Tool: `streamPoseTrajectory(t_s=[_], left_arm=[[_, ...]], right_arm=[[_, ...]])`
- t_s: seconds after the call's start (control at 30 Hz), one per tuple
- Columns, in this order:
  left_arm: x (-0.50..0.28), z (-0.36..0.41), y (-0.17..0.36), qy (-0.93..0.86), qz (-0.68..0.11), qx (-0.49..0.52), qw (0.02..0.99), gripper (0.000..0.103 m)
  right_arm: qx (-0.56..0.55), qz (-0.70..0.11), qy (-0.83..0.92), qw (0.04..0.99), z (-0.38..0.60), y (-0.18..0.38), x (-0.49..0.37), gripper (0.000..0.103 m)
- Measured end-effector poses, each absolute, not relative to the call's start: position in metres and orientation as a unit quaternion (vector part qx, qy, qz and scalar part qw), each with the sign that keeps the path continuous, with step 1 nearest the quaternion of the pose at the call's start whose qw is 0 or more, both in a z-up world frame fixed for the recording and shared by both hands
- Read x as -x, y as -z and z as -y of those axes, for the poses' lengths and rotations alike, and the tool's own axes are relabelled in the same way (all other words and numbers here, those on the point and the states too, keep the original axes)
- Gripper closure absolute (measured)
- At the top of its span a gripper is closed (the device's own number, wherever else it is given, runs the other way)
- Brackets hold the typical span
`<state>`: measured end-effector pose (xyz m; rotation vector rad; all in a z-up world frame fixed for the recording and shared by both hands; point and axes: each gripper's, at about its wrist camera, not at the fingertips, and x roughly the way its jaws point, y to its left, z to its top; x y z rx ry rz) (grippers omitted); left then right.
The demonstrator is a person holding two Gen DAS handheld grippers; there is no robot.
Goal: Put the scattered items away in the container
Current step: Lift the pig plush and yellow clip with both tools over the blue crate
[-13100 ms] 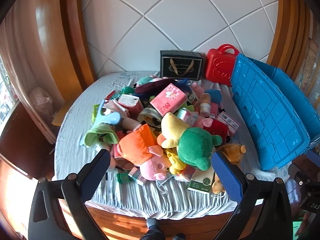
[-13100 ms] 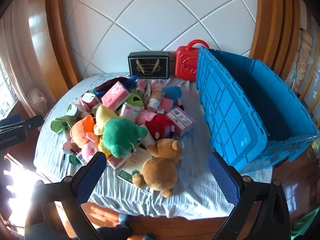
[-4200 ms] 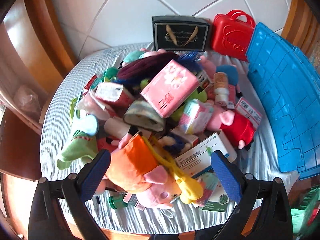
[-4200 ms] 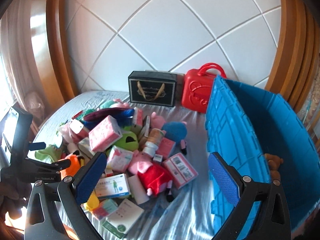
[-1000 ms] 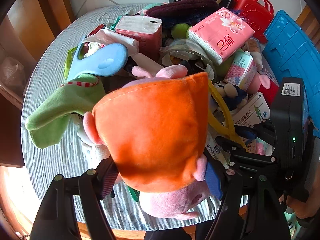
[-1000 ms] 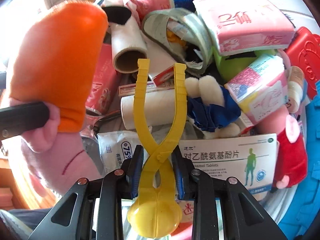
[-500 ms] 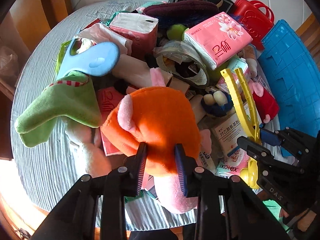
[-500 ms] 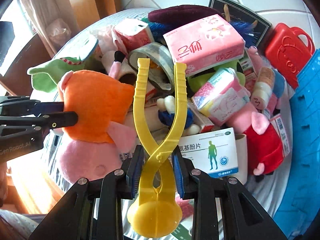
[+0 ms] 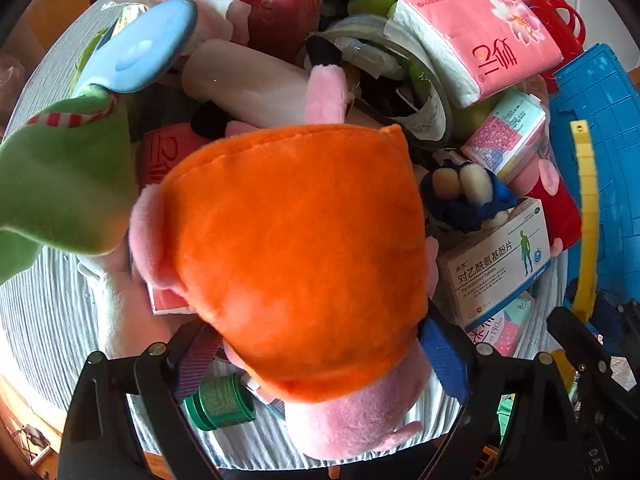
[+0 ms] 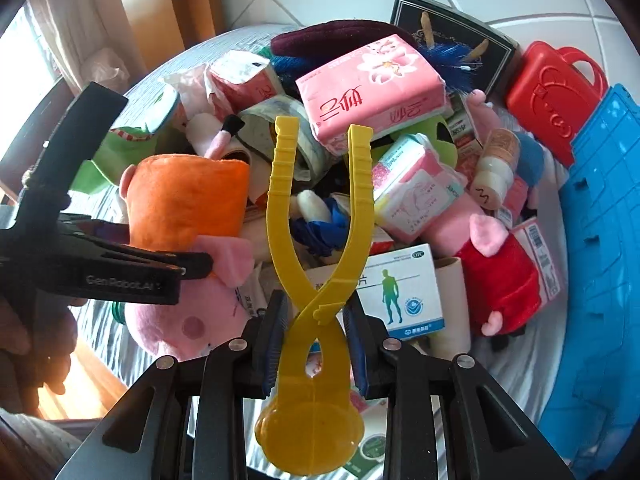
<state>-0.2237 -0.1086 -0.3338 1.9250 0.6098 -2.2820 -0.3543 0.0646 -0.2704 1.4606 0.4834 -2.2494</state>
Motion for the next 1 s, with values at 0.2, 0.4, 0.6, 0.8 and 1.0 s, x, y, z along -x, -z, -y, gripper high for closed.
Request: streamPoseTrajectory(t_s=[0.2, 0.4, 0.6, 0.8, 1.0], left_arm=[[0.228, 0.098, 0.338, 0.748, -0.182, -0.636, 0.048, 0.022], [0.223, 0.085, 0.306, 0.778, -0.126, -0.614, 0.041, 0.029], [0.217, 0.084, 0.278, 0.791, -0.112, -0.6, 0.042, 0.029], [0.213, 0.082, 0.241, 0.811, -0.091, -0.575, 0.05, 0.029], [0.213, 0.098, 0.194, 0.838, -0.049, -0.539, 0.068, 0.029]], right_arm=[[-0.519, -0.174, 0.814, 0.196, -0.076, 0.258, 0.349, 0.075], [-0.509, -0.169, 0.822, 0.191, -0.084, 0.244, 0.347, 0.075], [-0.498, -0.161, 0.83, 0.191, -0.087, 0.233, 0.347, 0.075], [-0.481, -0.152, 0.843, 0.188, -0.092, 0.211, 0.346, 0.075], [-0.467, -0.136, 0.856, 0.175, -0.102, 0.185, 0.343, 0.075]])
